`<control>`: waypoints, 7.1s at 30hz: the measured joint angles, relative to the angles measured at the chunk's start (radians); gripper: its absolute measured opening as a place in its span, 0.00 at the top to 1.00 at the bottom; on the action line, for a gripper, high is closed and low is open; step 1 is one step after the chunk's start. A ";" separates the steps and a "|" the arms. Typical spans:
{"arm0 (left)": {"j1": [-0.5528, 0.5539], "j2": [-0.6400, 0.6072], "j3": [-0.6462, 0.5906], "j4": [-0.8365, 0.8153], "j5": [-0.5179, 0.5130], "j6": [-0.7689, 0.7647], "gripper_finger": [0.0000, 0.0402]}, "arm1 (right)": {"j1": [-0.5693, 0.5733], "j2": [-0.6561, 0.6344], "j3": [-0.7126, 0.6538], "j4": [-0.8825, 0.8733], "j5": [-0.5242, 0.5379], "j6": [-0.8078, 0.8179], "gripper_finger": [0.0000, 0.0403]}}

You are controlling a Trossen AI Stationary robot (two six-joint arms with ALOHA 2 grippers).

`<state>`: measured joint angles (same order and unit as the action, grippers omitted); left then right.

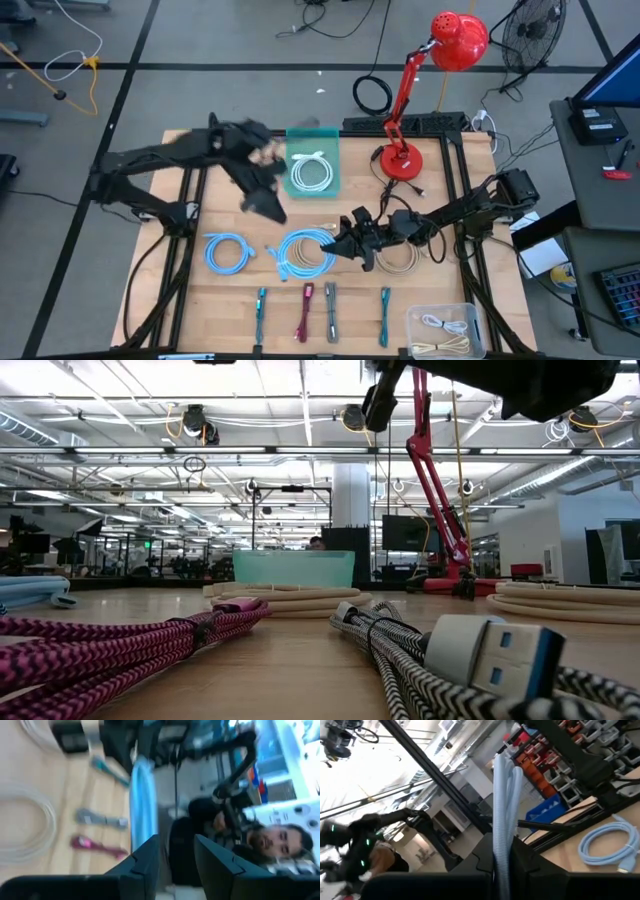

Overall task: Pick & Place USB Port
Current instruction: Put the right blue HDMI cable into the green bin, then put the blue HDMI cable into the green bin

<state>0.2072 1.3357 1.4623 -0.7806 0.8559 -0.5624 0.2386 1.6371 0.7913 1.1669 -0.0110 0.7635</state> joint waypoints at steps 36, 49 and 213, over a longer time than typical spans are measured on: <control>-0.693 0.400 -0.168 0.125 -2.423 1.032 0.77 | -0.443 -0.026 0.144 -0.131 0.031 0.461 0.97; -0.661 0.389 -0.167 0.135 -2.428 1.181 0.77 | -0.429 -0.027 0.144 -0.116 -0.065 0.398 0.97; -0.844 -0.048 -0.727 -0.404 -1.179 -0.309 0.76 | 0.291 -0.100 -0.139 -0.191 0.481 -0.307 0.36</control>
<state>-0.6365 1.2881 0.7357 -1.1845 -0.3233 -0.8716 0.5293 1.5368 0.6521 0.9764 0.4698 0.4564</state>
